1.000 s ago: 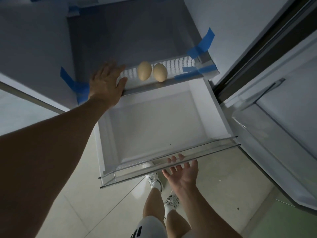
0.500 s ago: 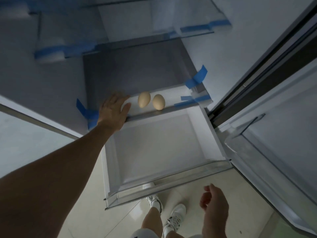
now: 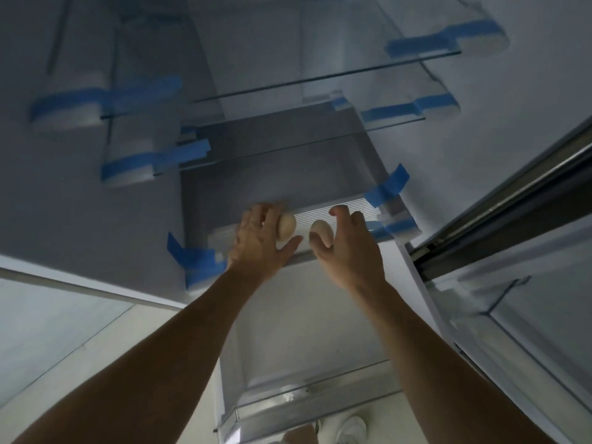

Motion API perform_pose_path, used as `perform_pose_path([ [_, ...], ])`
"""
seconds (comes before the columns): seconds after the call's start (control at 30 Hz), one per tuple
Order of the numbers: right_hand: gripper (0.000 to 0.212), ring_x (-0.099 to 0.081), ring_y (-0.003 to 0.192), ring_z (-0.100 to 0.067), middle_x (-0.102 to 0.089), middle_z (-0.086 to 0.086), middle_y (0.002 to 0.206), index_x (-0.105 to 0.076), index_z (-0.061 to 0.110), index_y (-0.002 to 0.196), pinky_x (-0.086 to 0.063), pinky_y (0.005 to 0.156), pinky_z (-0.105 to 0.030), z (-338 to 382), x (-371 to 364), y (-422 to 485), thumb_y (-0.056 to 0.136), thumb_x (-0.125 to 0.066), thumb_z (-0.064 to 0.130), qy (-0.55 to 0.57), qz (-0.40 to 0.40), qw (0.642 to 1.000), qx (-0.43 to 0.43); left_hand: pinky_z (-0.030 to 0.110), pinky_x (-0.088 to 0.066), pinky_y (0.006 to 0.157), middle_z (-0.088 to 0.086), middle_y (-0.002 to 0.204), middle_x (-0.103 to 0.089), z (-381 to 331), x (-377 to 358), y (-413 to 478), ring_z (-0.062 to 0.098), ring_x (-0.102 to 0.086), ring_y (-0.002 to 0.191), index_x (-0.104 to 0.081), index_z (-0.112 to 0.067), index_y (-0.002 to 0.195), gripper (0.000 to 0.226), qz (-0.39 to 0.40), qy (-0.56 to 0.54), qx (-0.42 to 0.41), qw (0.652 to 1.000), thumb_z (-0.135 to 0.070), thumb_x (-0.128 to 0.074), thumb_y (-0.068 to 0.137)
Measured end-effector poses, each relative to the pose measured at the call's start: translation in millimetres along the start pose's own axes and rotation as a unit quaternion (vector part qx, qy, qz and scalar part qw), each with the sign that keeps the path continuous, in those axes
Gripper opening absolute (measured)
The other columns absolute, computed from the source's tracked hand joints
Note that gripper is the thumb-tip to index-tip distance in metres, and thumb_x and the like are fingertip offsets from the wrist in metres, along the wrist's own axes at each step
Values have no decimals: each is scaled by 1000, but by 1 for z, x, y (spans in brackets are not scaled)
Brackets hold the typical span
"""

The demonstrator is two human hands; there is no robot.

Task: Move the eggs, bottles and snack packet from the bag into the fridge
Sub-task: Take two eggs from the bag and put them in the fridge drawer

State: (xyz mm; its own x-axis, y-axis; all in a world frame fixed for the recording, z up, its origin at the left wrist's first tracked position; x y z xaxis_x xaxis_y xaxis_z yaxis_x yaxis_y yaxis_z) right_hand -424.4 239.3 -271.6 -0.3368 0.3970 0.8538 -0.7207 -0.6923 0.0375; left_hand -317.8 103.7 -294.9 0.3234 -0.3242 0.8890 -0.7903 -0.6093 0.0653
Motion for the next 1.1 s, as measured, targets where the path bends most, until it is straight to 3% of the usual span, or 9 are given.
perform_pose_path([
  [0.1,81,-62,107,-28,-57,-9,129,-53,15,133,-55,77,-36,1,-19,16,85,-30,76,-118,46,992,17,46,-50,89,11,121,-55,2,-1,6,33,-54,107,-58,-16,129,63,6,12,-18,1000,-58,-54,82],
  [0.23,68,-68,98,-33,-63,-16,118,-49,8,134,-56,77,-39,2,-18,18,93,-52,62,-130,4,991,14,44,-54,79,13,111,-61,3,-4,13,36,-61,95,-63,-12,119,50,-9,5,-52,999,-47,-63,84],
  [0.43,57,-69,97,-33,-69,-12,111,-52,9,126,-55,72,-37,3,-25,16,93,-57,55,-134,1,990,43,36,-54,67,12,103,-65,8,-8,16,33,-66,81,-67,-8,102,47,-8,-20,-10,1000,-49,-66,78],
  [0.53,46,-69,89,-26,-71,-6,104,-56,12,114,-52,68,-31,-2,-20,14,93,-60,53,-60,3,997,48,24,-44,67,8,89,-67,4,5,-1,26,-63,76,-68,-6,90,34,-79,-120,-2,990,-33,-75,70],
  [0.63,33,-60,73,-15,-68,0,86,-59,14,98,-45,66,-24,-10,-11,-2,91,-68,44,106,8,994,17,15,-44,67,-2,85,-66,-5,18,-34,11,-58,74,-67,-9,89,25,-123,-198,34,972,-23,-80,73],
  [0.73,25,-58,55,-9,-61,10,64,-60,19,86,-44,53,-13,-14,-2,-35,93,-66,43,232,6,972,31,5,-44,63,-16,81,-62,-18,22,-79,3,-60,75,-65,-18,94,27,-133,-251,76,956,-35,-77,77],
  [0.8,24,-55,48,-6,-56,13,56,-58,26,84,-41,48,-11,-16,-1,-56,91,-59,48,288,27,956,44,8,-48,59,-18,81,-63,-28,19,-107,3,-64,76,-62,-25,97,30,-132,-283,96,945,-48,-69,79],
  [1.0,30,-57,56,-6,-61,6,70,-52,30,88,-44,51,-13,-46,-33,-95,85,-65,57,271,134,953,22,17,-52,52,-14,78,-63,-23,-20,-149,7,-63,68,-55,-41,90,26,-90,-302,173,933,-43,-77,76],
  [1.1,42,-61,60,-4,-62,9,73,-52,27,92,-45,52,-14,-67,-50,-99,81,-64,66,242,161,957,0,24,-55,55,-14,78,-63,0,-45,-150,5,-63,67,-57,-33,90,31,-46,-272,233,932,-36,-84,74],
])
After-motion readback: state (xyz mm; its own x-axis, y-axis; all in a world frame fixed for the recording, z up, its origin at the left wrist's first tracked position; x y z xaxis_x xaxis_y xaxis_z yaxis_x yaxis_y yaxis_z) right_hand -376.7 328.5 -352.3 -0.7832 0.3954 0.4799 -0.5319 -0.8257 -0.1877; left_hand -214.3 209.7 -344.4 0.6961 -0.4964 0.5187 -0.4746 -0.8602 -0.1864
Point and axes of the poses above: each hand's wrist, its own y-axis towards the middle knuckle, its own x-axis out of the back of the hand, z = x × y, the point moved 7 cm from there along y, towards the middle knuckle
